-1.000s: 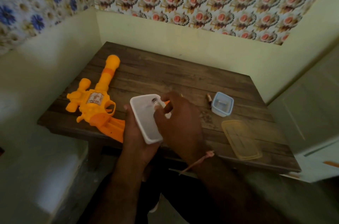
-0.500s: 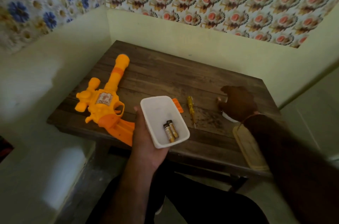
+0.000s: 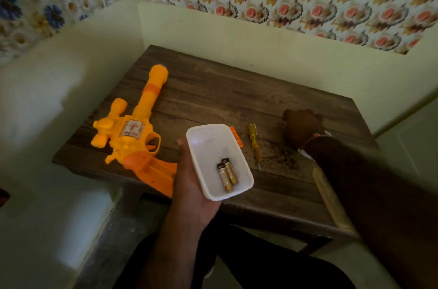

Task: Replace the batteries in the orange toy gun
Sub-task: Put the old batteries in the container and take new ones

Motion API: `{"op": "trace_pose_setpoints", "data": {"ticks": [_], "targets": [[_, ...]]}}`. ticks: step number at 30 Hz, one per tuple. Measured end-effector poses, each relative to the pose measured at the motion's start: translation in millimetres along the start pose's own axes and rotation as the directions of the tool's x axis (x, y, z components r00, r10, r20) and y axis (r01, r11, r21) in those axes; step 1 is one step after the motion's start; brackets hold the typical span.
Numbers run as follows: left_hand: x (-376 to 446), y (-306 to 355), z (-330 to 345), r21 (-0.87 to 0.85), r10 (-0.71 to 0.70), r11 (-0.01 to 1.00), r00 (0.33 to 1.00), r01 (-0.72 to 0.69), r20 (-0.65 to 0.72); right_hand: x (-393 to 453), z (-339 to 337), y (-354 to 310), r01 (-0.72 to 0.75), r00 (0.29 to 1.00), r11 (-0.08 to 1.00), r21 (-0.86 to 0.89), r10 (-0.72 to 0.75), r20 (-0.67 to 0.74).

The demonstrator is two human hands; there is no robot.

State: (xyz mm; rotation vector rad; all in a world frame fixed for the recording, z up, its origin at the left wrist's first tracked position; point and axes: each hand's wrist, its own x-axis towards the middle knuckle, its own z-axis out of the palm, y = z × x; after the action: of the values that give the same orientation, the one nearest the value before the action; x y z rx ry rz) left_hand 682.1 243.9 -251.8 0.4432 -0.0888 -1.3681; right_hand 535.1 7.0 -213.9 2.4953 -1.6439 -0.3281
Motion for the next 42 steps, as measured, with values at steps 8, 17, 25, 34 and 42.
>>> {"op": "trace_pose_setpoints", "data": {"ticks": [8,17,25,34,42], "targets": [[-0.8,0.6,1.8,0.029,0.007,1.000,1.000,-0.006,-0.025,-19.1,-31.3,-32.4,0.000,0.982,0.921,0.389,0.073,-0.173],[-3.1,0.7,7.0,0.123,0.038,0.992,0.999,-0.034,-0.035,-145.6,-97.2,-97.0,0.270,0.963,0.537,0.799,-0.144,-0.228],[-8.4,-2.3,0.3,-0.028,-0.025,0.999,0.997,0.023,-0.072,-160.8,-73.1,-50.2,0.173,0.948,0.621,0.765,0.107,-0.301],[-13.8,-4.7,3.6,-0.032,-0.020,0.999,0.997,0.018,-0.080,-178.6,42.5,60.1,-0.438,0.895,0.743,0.506,0.415,0.166],[-20.0,-7.4,5.2,0.044,-0.001,0.999,0.998,0.004,-0.068,-187.2,50.4,56.8,-0.346,0.936,0.821,0.453,0.334,0.109]]}}
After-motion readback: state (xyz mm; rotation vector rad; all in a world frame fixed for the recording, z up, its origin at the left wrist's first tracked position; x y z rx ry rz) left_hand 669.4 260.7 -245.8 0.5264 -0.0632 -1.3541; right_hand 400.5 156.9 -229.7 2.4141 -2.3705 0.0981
